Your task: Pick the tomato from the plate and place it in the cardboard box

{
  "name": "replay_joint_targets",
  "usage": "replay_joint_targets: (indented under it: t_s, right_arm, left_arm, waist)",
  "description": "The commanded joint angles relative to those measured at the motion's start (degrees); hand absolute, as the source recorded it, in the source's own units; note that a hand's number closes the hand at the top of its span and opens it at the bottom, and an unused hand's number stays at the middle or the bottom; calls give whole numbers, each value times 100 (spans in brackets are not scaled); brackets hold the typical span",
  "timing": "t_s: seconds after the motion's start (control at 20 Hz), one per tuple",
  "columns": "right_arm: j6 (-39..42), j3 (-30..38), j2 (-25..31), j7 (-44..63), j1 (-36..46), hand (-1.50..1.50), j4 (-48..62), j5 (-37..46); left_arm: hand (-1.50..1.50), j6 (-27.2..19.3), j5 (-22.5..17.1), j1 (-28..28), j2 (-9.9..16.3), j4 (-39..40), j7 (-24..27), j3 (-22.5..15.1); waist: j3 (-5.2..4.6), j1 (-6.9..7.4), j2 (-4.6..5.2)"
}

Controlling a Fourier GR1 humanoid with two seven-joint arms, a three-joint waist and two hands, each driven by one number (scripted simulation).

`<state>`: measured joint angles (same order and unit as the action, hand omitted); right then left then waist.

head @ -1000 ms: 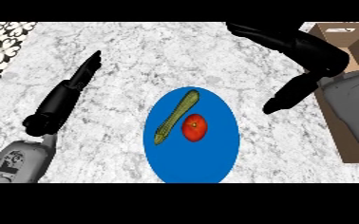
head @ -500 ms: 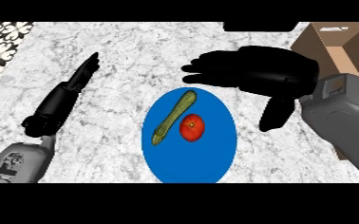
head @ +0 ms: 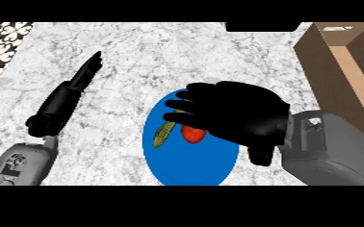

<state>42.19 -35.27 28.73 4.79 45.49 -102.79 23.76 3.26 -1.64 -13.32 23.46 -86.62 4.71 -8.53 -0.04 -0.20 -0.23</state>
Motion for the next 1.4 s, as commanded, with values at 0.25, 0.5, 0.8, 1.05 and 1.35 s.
replay_joint_targets:
  t_s: [0.25, 0.5, 0.8, 1.05, 1.35]
  right_arm:
    - [399, -427, -742, 979, -1018, -150, -685, 792]
    - [660, -282, -1284, 1057, -537, -150, -197, 1361]
    - [-282, -455, -884, -58, -1092, -150, 235, 2329]
    - [17, -564, -1304, 102, -1119, -150, 393, 2821]
    - [-135, -503, -1487, -157, -1320, -150, 627, 3378]
  left_arm:
    - [0, 367, 22, 169, -37, 161, 280, 359]
    - [0, 236, 336, -109, -371, 220, 89, 275]
    - [0, 531, 200, -135, -330, -211, -387, 484]
    - [0, 596, 404, 215, -487, -400, -232, 455]
    - [0, 786, 465, 215, -415, -192, 54, 803]
  waist:
    - [2, 12, 17]
    - [2, 22, 22]
    - [7, 53, 31]
    - [4, 47, 21]
    - [3, 38, 21]
